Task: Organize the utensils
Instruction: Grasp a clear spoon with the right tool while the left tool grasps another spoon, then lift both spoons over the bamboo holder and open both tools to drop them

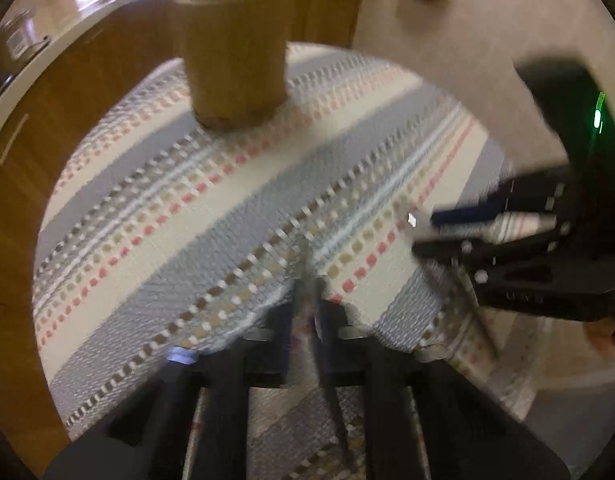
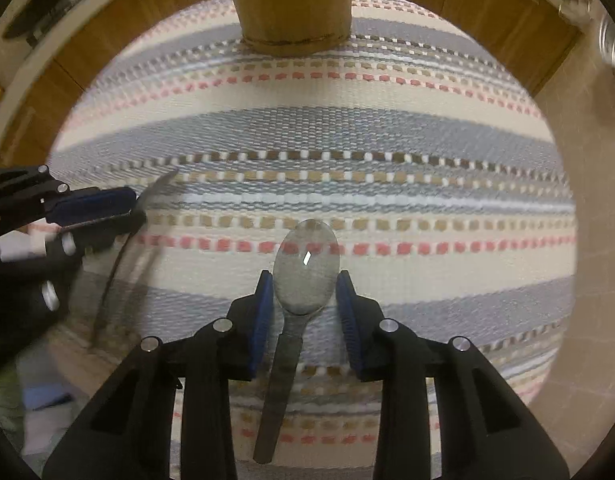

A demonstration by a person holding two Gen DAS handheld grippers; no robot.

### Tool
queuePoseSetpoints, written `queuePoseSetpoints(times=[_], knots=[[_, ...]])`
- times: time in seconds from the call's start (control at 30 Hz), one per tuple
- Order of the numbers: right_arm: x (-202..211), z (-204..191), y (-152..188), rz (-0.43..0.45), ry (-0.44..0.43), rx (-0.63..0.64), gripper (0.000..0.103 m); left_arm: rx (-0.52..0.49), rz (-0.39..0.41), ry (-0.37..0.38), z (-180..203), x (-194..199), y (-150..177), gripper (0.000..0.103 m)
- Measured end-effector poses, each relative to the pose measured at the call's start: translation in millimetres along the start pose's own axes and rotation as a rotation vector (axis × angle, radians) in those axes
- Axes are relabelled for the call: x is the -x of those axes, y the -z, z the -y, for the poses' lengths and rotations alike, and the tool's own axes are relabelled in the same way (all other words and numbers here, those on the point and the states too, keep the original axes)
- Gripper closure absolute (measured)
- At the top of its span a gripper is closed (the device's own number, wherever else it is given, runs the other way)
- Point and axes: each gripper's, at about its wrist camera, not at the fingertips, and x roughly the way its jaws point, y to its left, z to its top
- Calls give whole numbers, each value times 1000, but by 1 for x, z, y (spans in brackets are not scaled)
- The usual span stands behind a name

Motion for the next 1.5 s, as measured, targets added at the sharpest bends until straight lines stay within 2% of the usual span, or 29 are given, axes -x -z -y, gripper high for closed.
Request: queuePoseSetpoints(times=[0.03,0.1,0.23,0.3,0.33,0.4,0.43,0.47,0.53,0.57,0.63,0.73,0.87,0.9,0.93,0.97,1.0,1.07,1.17,1.27,1.5], knots=[[5,2,1,14,-19,-11,74,15,18,39,-4,7,0,103],[15,1,3,59,-14,-1,74,32,46,67,-9,13,0,103],[22,-2,5,84,-10,10,74,49,30,82,-15,9,5,103],[21,-3,8,82,-5,16,74,21,22,109,-13,7,11,103],[21,-2,10,82,2,16,74,-8,19,151,-8,8,14,103],[17,3,11,73,4,12,74,-91,6,216,8,10,22,87],[16,7,13,67,3,8,74,-144,-8,216,18,8,26,65],[14,12,15,63,4,8,74,-177,-12,197,26,7,27,57],[15,14,21,66,3,1,74,-242,-49,156,45,-3,29,58],[17,16,24,67,-1,-4,74,-257,-70,141,52,-10,28,63],[20,24,29,71,-11,-17,74,-287,-85,120,61,-19,26,63],[20,31,31,64,-13,-10,74,-294,-118,72,67,-36,19,71],[13,24,33,41,-49,43,74,-301,-126,65,69,-38,16,74],[12,21,33,41,-47,50,74,-292,-120,61,69,-38,15,81],[12,20,34,43,-50,53,74,-275,-114,64,66,-38,14,101],[12,20,34,47,-55,53,74,-250,-116,90,64,-41,9,103],[15,20,34,56,-63,51,74,-211,-104,112,58,-40,6,103],[20,21,35,72,-63,45,74,-181,-67,105,48,-39,6,103],[28,24,33,99,-70,41,74,-114,-35,173,35,-33,5,103],[41,29,33,132,-90,29,74,-74,29,179,28,-16,5,103],[94,20,35,309,-122,45,74,20,222,185,10,45,8,103]])
